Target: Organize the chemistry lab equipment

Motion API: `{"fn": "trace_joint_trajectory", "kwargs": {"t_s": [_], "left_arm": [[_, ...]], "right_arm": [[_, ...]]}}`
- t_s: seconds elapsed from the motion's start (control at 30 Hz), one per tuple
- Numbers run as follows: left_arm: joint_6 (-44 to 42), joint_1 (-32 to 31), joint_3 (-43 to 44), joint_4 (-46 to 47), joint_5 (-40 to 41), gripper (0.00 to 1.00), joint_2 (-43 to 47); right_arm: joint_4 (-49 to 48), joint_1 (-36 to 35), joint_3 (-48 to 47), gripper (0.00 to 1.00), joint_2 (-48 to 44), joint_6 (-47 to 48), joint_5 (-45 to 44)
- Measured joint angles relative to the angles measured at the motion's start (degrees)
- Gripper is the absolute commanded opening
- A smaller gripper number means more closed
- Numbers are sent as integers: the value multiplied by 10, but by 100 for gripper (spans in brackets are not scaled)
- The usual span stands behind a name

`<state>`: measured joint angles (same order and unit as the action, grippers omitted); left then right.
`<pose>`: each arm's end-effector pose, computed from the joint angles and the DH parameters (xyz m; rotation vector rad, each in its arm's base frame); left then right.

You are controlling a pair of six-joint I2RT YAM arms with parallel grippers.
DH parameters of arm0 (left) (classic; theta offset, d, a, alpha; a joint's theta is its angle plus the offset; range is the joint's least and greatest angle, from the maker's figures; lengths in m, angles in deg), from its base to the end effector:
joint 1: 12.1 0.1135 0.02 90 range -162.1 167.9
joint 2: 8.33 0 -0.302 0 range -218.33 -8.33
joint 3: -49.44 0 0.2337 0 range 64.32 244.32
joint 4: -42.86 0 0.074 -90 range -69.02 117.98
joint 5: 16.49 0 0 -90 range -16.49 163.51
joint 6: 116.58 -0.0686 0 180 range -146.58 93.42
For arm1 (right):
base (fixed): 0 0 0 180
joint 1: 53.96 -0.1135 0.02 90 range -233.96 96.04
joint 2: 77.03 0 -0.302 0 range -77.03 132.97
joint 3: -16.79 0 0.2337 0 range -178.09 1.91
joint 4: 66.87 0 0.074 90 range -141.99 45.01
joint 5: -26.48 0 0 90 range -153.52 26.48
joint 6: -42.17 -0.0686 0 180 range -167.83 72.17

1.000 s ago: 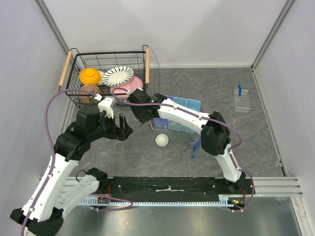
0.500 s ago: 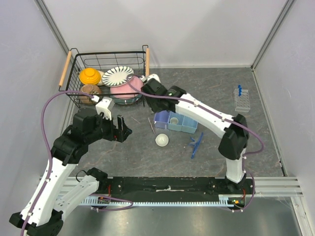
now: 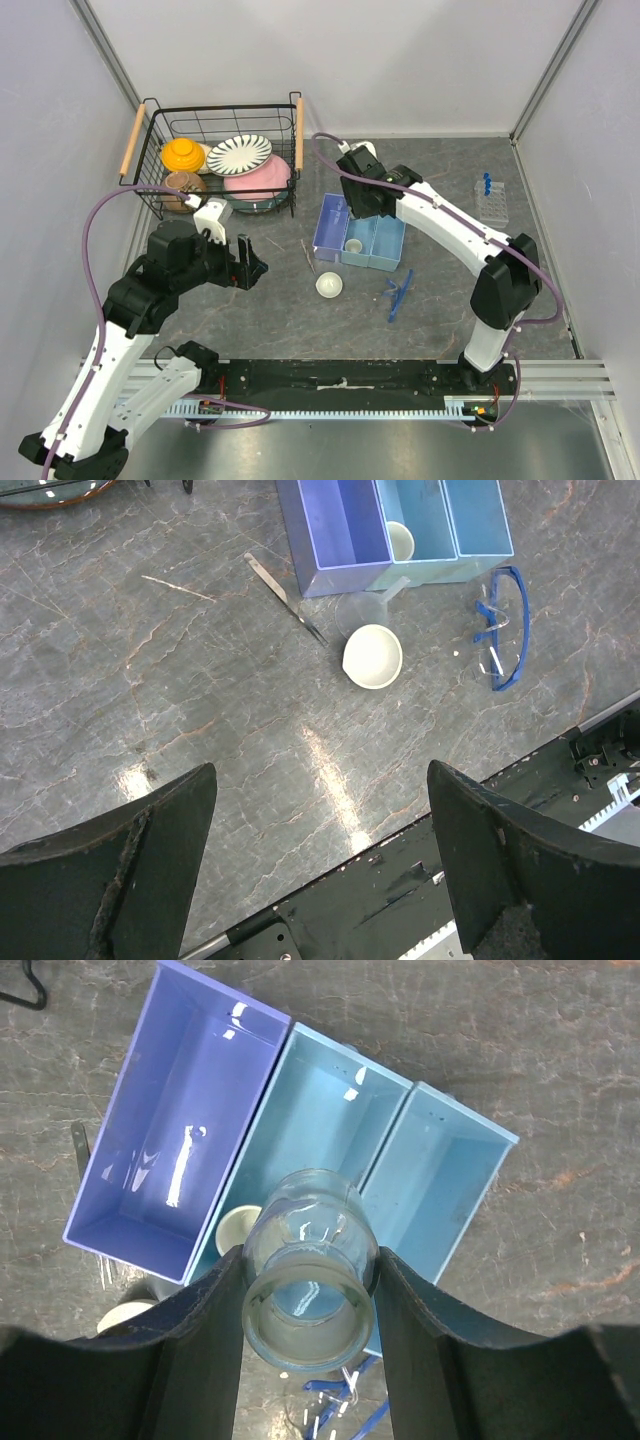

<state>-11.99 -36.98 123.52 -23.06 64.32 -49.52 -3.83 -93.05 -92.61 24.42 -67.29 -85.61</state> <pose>0.0932 -0.0553 0.3620 0.2918 2.1749 -0.5675 0.3191 0.2260 0.3290 -0.2672 2.4196 -0.0401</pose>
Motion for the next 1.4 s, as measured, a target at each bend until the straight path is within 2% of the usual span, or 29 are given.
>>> {"fn": "trace_joint_trajectory", "kwargs": {"t_s": [0.4, 0.73, 1.1, 1.3, 1.4], "left_arm": [[0, 0, 1, -1, -5, 92, 26], [0, 0, 1, -1, -33, 92, 39], [0, 0, -10, -1, -49, 92, 51], [0, 0, -14, -1, -49, 92, 49], [0, 0, -14, -1, -49, 92, 45]], "right_arm": [[-40, 40, 11, 28, 40, 116, 81], [-51, 45, 10, 27, 90, 210, 128], [-74, 70, 7, 27, 146, 245, 171], [-100, 87, 11, 31, 155, 244, 196], [-119, 93, 22, 38, 155, 245, 212]]}}
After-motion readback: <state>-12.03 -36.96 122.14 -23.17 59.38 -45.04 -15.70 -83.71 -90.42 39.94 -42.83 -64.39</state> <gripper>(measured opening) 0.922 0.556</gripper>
